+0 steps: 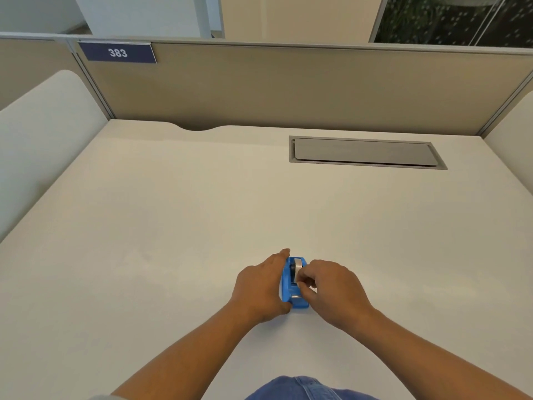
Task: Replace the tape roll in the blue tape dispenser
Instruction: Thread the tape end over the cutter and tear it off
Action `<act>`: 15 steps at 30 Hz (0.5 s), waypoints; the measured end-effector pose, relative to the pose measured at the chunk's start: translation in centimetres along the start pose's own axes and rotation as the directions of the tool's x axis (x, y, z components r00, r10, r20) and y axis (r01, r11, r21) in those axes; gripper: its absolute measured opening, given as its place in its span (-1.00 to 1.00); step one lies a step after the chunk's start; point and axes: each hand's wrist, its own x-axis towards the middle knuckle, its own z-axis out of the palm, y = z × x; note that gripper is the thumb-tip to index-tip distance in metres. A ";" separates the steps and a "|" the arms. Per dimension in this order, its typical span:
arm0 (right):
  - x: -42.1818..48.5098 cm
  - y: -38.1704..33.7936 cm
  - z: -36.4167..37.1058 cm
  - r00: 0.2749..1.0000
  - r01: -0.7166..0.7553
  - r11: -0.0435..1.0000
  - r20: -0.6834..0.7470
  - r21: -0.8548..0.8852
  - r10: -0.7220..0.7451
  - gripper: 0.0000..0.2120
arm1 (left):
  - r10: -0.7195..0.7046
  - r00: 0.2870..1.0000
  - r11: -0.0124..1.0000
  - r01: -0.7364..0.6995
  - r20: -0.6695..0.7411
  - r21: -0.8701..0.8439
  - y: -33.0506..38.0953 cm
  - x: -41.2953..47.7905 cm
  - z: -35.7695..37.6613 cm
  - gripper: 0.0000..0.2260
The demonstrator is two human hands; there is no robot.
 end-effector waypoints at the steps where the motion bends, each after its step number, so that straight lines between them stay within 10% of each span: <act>1: 0.0 0.0 0.0 1.000 0.007 1.000 0.004 -0.007 -0.007 -0.85 | -0.003 1.000 1.000 0.003 -0.002 0.005 0.1 0.0 0.0 -0.03; 15: -1.8 0.8 0.7 0.996 0.089 0.994 0.009 -0.057 -0.088 -0.84 | -0.001 1.000 1.000 0.002 -0.031 0.018 0.4 -0.1 0.1 -0.10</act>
